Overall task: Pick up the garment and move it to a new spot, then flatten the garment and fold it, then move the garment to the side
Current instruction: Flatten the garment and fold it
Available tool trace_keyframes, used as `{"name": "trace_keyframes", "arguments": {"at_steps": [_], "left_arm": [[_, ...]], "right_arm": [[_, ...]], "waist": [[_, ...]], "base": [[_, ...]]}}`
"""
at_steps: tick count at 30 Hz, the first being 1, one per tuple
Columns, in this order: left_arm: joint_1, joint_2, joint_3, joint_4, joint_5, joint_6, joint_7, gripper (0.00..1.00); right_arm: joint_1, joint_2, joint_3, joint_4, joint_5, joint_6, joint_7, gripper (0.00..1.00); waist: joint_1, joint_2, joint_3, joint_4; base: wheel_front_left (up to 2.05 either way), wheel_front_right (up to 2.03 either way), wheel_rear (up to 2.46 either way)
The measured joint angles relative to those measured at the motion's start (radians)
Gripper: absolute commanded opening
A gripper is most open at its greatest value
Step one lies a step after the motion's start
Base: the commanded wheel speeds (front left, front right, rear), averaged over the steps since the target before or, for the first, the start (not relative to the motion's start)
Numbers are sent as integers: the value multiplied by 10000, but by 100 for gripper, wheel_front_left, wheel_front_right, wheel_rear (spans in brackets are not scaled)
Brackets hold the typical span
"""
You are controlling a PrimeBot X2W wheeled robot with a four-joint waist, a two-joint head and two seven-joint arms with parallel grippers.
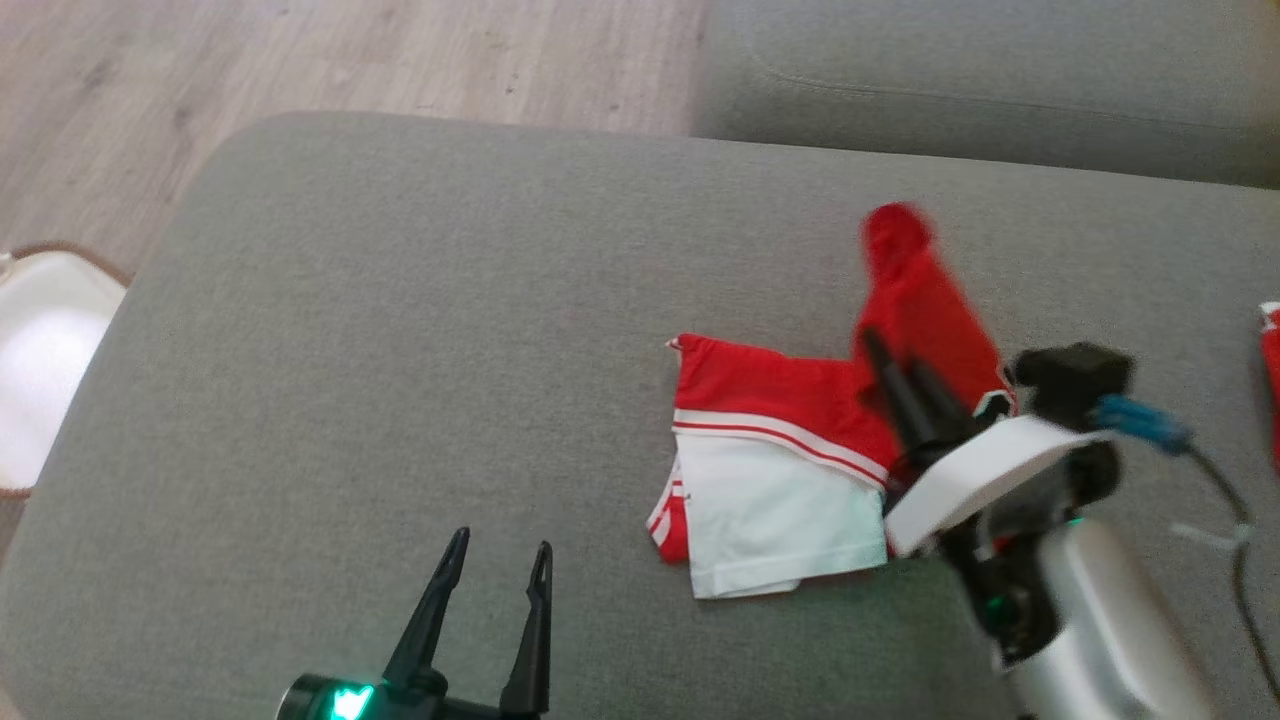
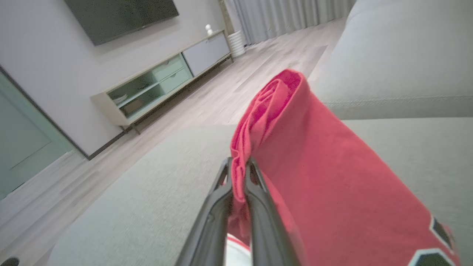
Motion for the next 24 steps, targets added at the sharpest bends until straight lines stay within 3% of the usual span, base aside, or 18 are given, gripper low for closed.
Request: {"name": "trace_keyframes", "arguments": {"at_steps": [10, 11, 12, 13, 19, 24], "left_arm": [[-176, -113, 46, 217, 92, -88, 0, 100], [-176, -117, 56, 226, 111, -88, 0, 100], [-177, -127, 58, 230, 121, -88, 0, 100], [-177, -134, 63, 245, 121, -88, 0, 100], [-173, -157, 299, 372, 134, -29, -2, 100], [-131, -194, 414, 380, 127, 59, 0, 100]], "right_arm": [[-143, 293, 2332, 2146, -121, 0, -564, 0], [-241, 284, 2568, 2378, -107, -2, -721, 13], [-324, 286, 2807, 2522, 13, -2, -924, 47], [-425, 297, 3028, 2658, 163, -2, -1124, 100], [-898, 299, 3822, 3103, 698, -2, -2303, 100], [-919, 255, 3532, 3509, -128, -2, -3559, 100]], "waist": [[0, 0, 139, 540], [0, 0, 127, 548], [0, 0, 111, 554], [0, 0, 90, 555], [0, 0, -67, 356], [0, 0, -312, 36]], "base": [[0, 0, 0], [0, 0, 0], [0, 0, 0], [0, 0, 0], [0, 0, 0], [0, 0, 0]]}}
